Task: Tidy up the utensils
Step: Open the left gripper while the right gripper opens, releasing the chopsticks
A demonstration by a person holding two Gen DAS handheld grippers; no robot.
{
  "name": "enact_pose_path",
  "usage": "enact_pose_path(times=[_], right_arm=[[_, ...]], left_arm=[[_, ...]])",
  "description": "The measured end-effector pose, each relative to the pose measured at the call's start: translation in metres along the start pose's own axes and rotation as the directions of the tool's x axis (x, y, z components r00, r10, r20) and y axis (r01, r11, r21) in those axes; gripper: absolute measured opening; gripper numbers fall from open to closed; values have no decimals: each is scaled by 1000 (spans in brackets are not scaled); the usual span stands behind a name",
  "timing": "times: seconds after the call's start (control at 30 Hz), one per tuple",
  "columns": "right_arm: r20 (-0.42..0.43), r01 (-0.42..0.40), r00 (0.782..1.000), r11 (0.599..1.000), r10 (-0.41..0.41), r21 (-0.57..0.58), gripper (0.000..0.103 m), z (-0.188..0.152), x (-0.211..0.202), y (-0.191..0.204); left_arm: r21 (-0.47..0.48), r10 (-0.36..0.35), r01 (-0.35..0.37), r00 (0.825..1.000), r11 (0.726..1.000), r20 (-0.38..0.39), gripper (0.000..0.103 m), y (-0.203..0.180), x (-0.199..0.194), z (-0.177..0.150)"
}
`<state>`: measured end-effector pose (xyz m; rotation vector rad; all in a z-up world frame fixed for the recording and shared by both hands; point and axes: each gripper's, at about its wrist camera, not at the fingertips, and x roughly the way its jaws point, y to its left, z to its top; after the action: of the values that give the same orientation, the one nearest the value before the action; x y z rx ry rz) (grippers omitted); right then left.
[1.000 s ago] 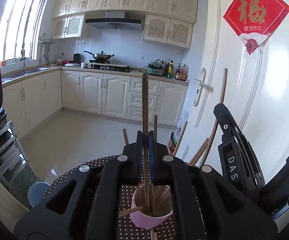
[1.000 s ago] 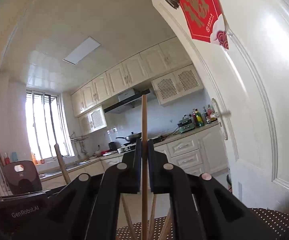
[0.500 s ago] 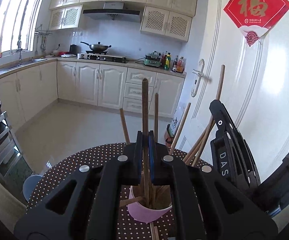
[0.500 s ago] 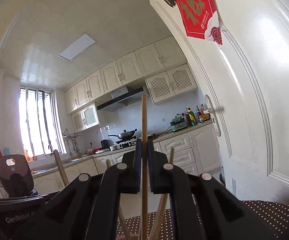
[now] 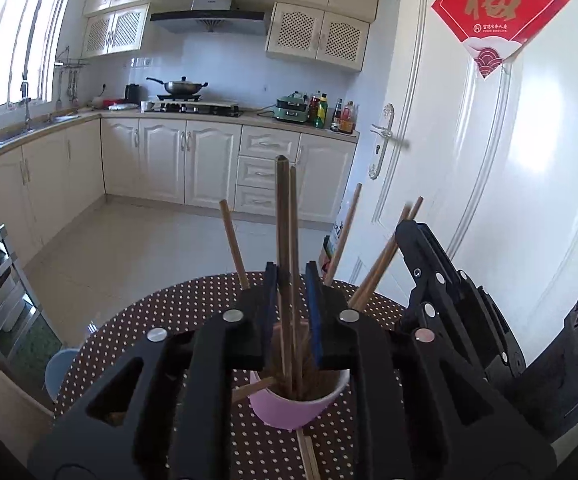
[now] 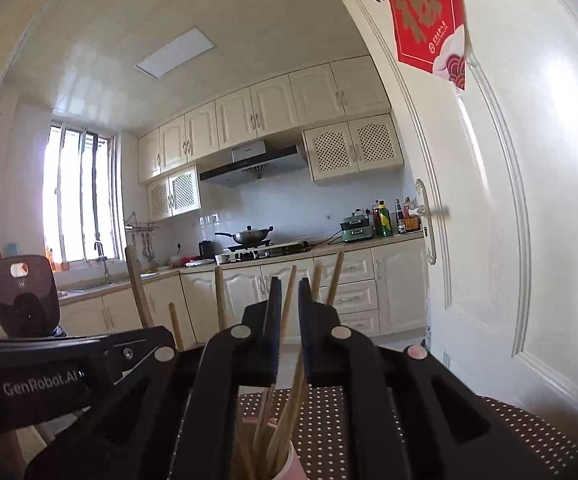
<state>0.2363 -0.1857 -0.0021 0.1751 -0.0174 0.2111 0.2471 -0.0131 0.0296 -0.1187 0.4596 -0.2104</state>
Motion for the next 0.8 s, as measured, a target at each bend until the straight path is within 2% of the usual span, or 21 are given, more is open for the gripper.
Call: enact_pose_path(times=[0.17,0.2,0.23,0.27,0.3,0.43,0.8], right_arm=[[-14,-4,1000,999,4,-43,12,6,-19,-1],[-19,0,1000,999,-1,-54,17,7,-24,-1],[-26,5,1000,998,-7,-62,28,7,-27,-2],[-37,6,999,997,-9,-71,34,8,-31,-3],[-41,11,999,997,-14,-79,42,8,-35,-3],[-65,16,998,993,-24,-116,48,9,-50,-5],[-130,-12,992,995,-1,-102,60,10,-89,-12]], left_arm=[[8,-1,1,1000,1000,14,28,-8,-15,0],[10,1,-1,1000,1000,19,33,-9,-20,-1],[13,6,-7,1000,1000,28,44,-10,-25,-2],[17,7,-8,999,1000,35,49,-11,-28,-2],[23,5,-6,999,1000,49,50,-13,-34,-4],[36,28,-30,998,999,59,50,-16,-50,-10],[37,59,-62,996,997,68,57,-12,-83,-28]])
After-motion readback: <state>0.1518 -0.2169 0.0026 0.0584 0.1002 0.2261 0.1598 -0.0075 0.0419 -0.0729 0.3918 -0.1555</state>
